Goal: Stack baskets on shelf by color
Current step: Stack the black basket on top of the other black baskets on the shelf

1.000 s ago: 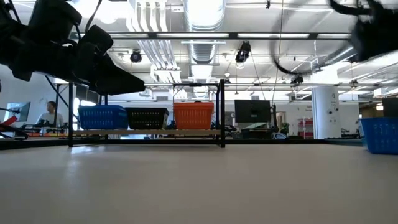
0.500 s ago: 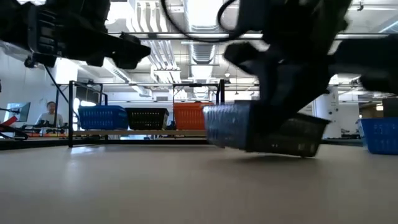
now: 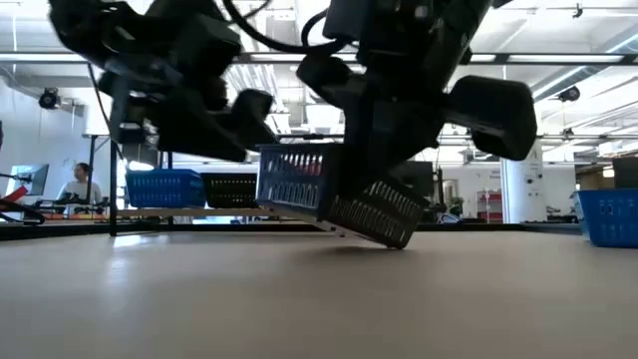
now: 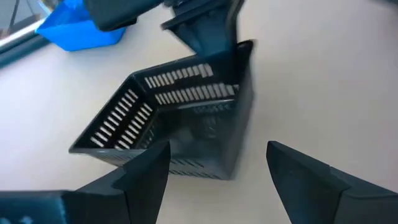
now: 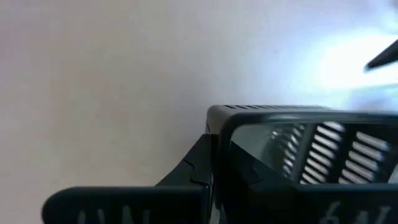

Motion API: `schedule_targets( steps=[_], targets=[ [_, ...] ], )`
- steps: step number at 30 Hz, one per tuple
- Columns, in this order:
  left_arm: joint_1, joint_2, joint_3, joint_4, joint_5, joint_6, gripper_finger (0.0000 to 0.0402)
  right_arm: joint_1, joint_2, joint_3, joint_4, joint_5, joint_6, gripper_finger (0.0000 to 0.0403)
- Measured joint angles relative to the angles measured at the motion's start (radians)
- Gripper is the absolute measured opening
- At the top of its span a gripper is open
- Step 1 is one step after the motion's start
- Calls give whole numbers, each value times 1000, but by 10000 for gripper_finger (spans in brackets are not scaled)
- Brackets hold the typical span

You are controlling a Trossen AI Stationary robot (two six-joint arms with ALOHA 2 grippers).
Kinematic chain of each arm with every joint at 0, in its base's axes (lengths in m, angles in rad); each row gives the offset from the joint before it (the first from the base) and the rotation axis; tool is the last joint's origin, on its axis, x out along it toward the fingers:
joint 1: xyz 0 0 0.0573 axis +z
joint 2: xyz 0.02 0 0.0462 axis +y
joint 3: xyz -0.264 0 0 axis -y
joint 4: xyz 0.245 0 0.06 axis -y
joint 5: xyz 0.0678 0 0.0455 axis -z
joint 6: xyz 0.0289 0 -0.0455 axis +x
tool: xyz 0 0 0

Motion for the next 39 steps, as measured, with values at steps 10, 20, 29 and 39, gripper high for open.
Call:
schedule_targets(
  steps=[10,20,29,39],
  targets=[
    [-1,121,80,-3,17,2,248,-29,12,-34,22,-8,7,8],
    [18,149,80,-35,9,-1,149,-57,12,-40,113,-12,2,9],
    [26,165,66,-38,-54,-1,46,-65,14,-41,145,-2,-6,9],
    [20,165,69,-100,-67,-8,1,-82,13,-41,257,1,-17,97]
  ],
)
